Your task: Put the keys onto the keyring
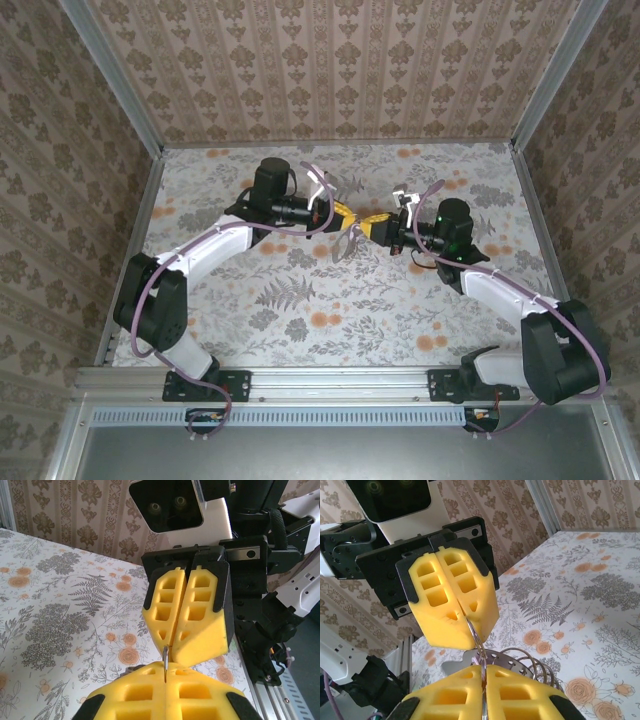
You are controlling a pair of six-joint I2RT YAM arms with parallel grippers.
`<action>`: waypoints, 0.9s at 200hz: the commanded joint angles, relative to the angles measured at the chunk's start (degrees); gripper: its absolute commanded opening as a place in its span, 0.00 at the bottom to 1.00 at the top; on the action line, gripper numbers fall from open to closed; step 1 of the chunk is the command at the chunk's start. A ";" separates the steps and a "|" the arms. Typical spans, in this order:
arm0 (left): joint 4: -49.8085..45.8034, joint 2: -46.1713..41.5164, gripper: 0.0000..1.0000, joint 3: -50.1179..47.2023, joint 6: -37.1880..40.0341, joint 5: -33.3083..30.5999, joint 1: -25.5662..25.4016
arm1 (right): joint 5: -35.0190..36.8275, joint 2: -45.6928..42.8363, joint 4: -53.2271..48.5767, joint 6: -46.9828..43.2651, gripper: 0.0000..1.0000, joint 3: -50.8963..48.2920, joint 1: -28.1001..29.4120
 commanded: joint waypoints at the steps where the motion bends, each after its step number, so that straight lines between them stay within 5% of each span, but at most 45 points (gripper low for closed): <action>1: 2.27 -2.29 0.00 -0.73 -0.84 1.30 0.49 | -0.48 -0.26 -0.29 -1.35 0.01 0.19 0.17; 129: 7.75 -3.21 0.00 -3.00 -3.53 0.87 0.32 | -2.90 7.34 -3.70 -3.07 0.00 4.35 3.11; 159: 8.60 -3.29 0.00 -3.54 -3.87 0.11 0.23 | -0.21 4.78 -5.64 -3.68 0.37 2.88 1.84; 180: 9.82 -3.48 0.00 -3.94 -4.45 -0.17 0.40 | 2.70 1.49 -6.74 -4.09 0.41 0.26 0.23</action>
